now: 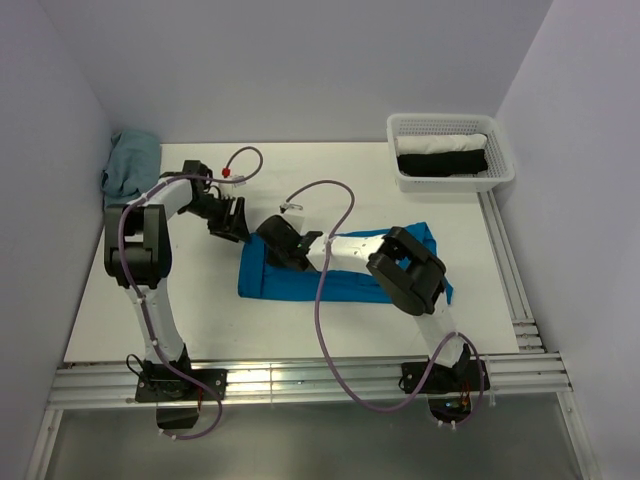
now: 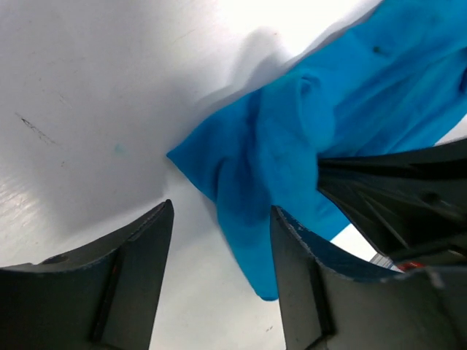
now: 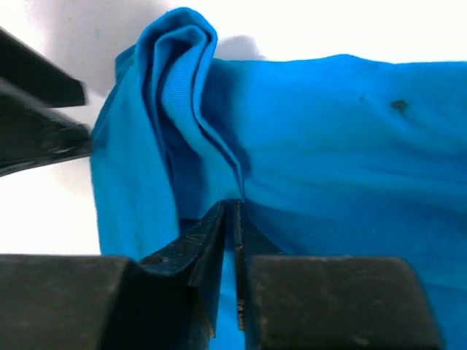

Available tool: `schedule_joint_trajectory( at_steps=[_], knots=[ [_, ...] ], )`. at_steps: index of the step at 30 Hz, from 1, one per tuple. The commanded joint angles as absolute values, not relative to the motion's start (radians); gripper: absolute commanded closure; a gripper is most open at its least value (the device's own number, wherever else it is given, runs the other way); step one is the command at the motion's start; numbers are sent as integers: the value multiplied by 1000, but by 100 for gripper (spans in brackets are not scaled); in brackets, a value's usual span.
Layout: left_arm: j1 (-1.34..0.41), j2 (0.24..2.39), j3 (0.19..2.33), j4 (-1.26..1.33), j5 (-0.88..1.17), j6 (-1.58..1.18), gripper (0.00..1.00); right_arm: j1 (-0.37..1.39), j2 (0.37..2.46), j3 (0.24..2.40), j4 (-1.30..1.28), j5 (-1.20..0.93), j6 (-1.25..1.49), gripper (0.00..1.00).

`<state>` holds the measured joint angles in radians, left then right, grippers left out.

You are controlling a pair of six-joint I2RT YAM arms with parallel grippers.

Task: Roll the t-shirts
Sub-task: Roll the tshirt

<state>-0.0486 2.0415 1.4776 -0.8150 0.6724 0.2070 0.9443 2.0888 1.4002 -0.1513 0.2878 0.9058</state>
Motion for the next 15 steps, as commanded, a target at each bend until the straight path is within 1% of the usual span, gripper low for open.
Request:
schedule_joint_trajectory(
  at_steps=[1,5,6,7,12,15],
  knots=[
    [-49,2057,1465,-759,683,198,40,937,1997,1422,-158,308,891,80],
    [-54,2077,1470,-753,680,189,49,922,1983,1462,-166,314,879,70],
    [-55,2079,1465,-750,683,186,49,916,1985,1469,-163,305,877,68],
    [-55,2076,1459,-749,686,186,49,899,1986,1474,-161,299,877,64],
    [-57,2060,1443,-736,706,178,46,839,2022,1488,-80,224,870,55],
    [-57,2051,1443,-736,715,176,46,802,2046,1483,-32,180,871,48]
  ],
)
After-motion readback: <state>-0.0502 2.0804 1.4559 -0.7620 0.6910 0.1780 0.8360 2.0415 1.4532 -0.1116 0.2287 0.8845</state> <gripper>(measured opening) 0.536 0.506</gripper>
